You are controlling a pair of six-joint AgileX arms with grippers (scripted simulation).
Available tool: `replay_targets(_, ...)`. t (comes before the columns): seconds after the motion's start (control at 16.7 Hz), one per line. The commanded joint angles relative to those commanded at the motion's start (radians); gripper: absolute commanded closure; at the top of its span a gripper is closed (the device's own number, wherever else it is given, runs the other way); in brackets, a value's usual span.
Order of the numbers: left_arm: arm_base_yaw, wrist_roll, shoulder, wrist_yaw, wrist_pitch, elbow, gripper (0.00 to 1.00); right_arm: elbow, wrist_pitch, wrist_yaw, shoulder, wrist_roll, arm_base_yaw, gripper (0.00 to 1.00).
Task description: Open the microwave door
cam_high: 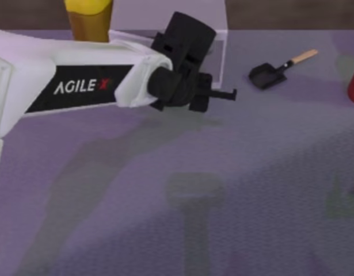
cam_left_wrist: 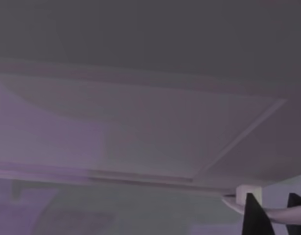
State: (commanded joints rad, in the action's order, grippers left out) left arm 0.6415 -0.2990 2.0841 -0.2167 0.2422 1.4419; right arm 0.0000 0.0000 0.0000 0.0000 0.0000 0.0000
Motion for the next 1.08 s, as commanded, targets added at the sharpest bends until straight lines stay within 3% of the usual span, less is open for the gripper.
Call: replay_targets(1.08,-0.009,0.041,-0.028,0.032,-0.025,-0.044,1.00,0.000,0.000,0.000,0.000,0.000,0.000,0.00)
